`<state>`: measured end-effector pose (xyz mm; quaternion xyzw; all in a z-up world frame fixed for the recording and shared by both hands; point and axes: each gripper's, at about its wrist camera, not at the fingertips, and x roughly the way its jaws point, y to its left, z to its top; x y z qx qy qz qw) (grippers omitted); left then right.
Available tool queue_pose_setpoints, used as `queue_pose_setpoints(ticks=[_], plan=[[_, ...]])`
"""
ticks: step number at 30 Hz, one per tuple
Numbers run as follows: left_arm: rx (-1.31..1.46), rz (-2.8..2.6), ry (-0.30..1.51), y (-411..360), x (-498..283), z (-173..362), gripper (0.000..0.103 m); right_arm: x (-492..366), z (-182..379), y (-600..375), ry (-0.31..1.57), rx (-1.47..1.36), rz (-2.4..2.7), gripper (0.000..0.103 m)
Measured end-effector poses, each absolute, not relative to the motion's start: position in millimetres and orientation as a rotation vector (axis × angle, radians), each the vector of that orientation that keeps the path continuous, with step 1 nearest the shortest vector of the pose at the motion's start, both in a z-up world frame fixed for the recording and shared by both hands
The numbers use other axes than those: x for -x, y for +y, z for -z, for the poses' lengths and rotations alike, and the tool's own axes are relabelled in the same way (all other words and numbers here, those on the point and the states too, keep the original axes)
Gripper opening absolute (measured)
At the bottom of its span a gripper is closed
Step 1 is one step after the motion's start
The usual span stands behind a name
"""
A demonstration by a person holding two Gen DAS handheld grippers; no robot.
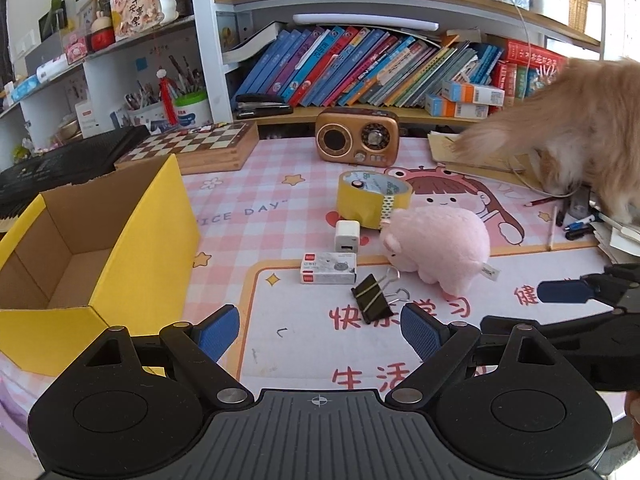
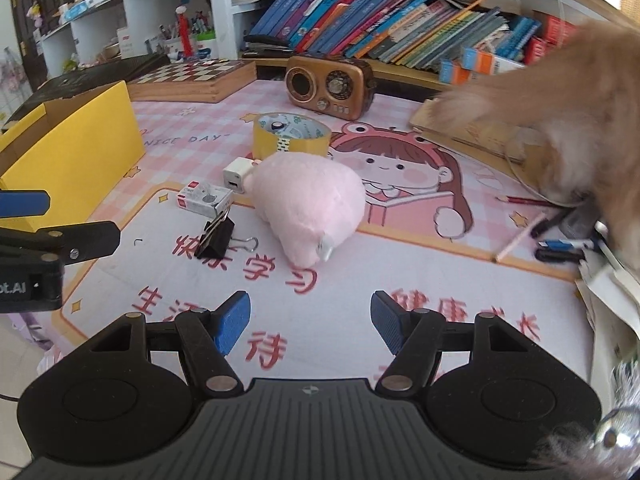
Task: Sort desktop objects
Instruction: 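Reach the left tool to the black binder clip and grasp it, then grasp the pink plush pig with the right tool while the left tool holds the clip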
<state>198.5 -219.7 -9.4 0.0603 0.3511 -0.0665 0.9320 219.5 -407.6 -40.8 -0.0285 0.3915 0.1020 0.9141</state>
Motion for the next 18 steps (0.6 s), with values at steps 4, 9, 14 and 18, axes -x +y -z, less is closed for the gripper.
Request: queue_pose_setpoints(ticks=[4,9,14,18], plan=[[-0.128,0.130,0.737,-221.5,-205.7,13.9,0.090,-239.3,45.7,-405.9,0.814,0.084,-0.231,0.072],[-0.131,0.144,0.769,-224.8,-215.0,24.9,0.090,-269.9,49.1,-408.6,0.798,0.129,-0.268,0.082],[-0.185,0.172,0.788,-240.4,-224.8,42.4,0.088,-304.9,54.4,-405.0,0.807,0.252,-0.363,0.082],[-0.171,0.172,0.794,-252.4,-240.0,52.8,0.081,-325.3,58.0,-403.1,0.829,0.262,-0.437,0.073]])
